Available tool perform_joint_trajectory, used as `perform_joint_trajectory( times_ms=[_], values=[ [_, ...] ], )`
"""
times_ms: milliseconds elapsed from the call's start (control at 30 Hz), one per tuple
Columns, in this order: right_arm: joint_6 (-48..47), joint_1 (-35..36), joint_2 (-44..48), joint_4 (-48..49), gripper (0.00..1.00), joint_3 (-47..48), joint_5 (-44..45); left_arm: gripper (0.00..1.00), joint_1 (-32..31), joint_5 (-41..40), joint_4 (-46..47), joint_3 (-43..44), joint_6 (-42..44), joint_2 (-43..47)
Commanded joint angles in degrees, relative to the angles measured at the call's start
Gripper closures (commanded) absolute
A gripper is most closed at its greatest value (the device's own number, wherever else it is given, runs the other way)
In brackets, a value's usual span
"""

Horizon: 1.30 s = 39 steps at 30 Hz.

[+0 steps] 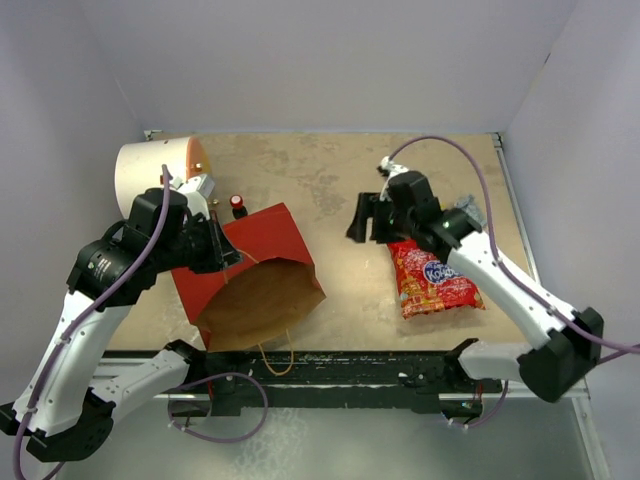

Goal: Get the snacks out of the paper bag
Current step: Place the snack at the center of the board, then take out the snack from the paper bag.

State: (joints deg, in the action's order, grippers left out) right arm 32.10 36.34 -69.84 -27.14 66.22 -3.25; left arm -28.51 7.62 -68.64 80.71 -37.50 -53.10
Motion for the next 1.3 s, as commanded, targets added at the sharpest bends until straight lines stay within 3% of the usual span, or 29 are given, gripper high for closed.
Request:
perform_joint_trajectory(
  times_ms=[0, 67, 133, 300, 433, 600, 833, 1267],
  values=[
    [1.5, 7.6, 10.0, 16.1, 0.15, -3.9, -4.5, 1.00, 0.3, 0.2, 1.8, -0.8, -1.1, 1.2],
    [-0.5, 13.4, 11.3, 22.4, 0.04, -5.8, -6.0, 1.00, 0.3, 0.5, 2.0, -0.8, -1.7, 1.4],
    [-6.8, 20.4, 10.2, 25.5, 0.00, -5.7, -6.4, 1.00, 0.3, 0.6, 2.3, -0.7, -1.9, 1.4],
    [-27.9, 38.3, 2.1, 29.0, 0.00, -3.4, 1.5, 1.00, 0.3, 0.4, 1.7, 0.8, -1.9, 0.6],
    [-46.6, 45.9, -3.7, 39.5, 0.00, -6.6, 5.6, 1.00, 0.3, -0.2, 0.7, 2.2, -1.7, -0.3],
    [-61.8, 46.4, -12.0, 56.2, 0.00, -12.4, 6.5, 1.00, 0.3, -0.3, 0.0, 3.8, -2.0, -1.3],
    [-72.8, 45.1, -27.5, 78.0, 0.00, -13.4, 11.5, 1.00, 0.3, -1.0, -0.8, 6.6, -2.5, -2.7],
    [-81.8, 32.9, -46.2, 83.9, 0.18, -6.1, 2.1, 1.00, 0.3, -1.2, -3.5, 7.2, -3.0, -2.0]
  ],
)
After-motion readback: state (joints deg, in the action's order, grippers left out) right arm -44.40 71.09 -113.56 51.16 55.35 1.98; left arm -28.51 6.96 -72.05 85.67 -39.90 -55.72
